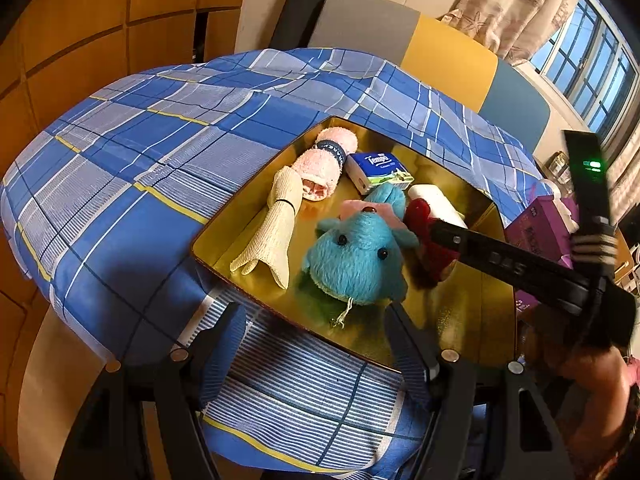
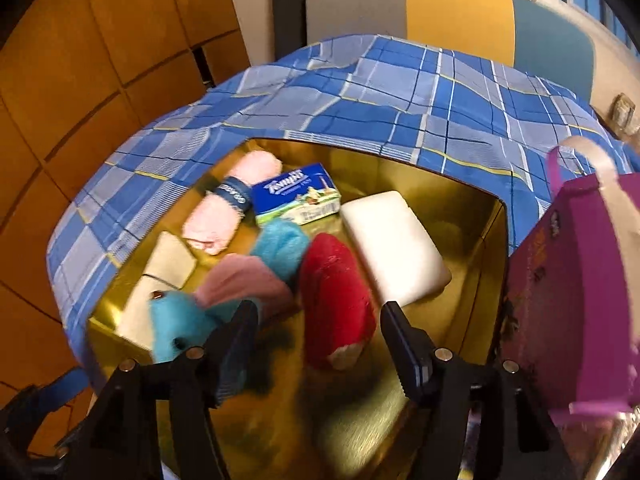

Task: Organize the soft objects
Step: 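Carry the red plush into the gold tray and open the right gripper, then move both tools back toward the white knit glove on the bed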

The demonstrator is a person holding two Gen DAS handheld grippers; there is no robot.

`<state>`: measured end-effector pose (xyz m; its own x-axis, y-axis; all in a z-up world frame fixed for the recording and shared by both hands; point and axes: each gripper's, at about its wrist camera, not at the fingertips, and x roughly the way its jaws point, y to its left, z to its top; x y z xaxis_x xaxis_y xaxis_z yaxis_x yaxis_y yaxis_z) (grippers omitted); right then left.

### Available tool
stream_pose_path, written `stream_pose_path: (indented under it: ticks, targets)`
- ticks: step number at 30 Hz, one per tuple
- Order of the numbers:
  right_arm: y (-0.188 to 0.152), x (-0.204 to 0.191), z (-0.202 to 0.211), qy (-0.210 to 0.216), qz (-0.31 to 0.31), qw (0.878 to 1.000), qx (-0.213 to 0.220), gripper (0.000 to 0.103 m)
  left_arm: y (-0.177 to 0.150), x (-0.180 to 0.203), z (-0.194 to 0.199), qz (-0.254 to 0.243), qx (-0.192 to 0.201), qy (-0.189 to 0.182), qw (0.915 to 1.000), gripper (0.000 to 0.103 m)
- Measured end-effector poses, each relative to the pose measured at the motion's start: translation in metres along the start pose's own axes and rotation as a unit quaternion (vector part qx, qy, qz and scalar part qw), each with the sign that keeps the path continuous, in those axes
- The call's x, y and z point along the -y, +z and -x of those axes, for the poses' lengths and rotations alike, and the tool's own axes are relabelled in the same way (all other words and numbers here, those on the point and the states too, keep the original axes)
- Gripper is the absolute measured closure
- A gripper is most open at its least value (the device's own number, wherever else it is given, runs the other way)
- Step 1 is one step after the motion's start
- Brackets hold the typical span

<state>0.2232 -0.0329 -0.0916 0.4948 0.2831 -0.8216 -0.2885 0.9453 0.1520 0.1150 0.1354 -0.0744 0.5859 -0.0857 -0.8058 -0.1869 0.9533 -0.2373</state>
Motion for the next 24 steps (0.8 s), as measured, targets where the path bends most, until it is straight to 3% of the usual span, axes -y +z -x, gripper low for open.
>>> stream_pose_path:
  ticks: [7,13,24]
  targets:
    - [-0.008,-0.015,0.042,0.028,0.031,0.999,0.035,0.037,-0.005,0.006,0.001,-0.003,0.0,0.0,1.0,0.031]
    - [-0.017,-0.017,0.086,0.013,0.073,0.993,0.093,0.034,-0.013,0.021,0.001,-0.021,-0.003,-0.003,0.9998,0.031]
    - [-0.034,0.049,0.166,-0.046,0.034,0.985,0.164,0.034,-0.022,0.058,0.012,-0.058,0.013,-0.034,0.9976,0.031]
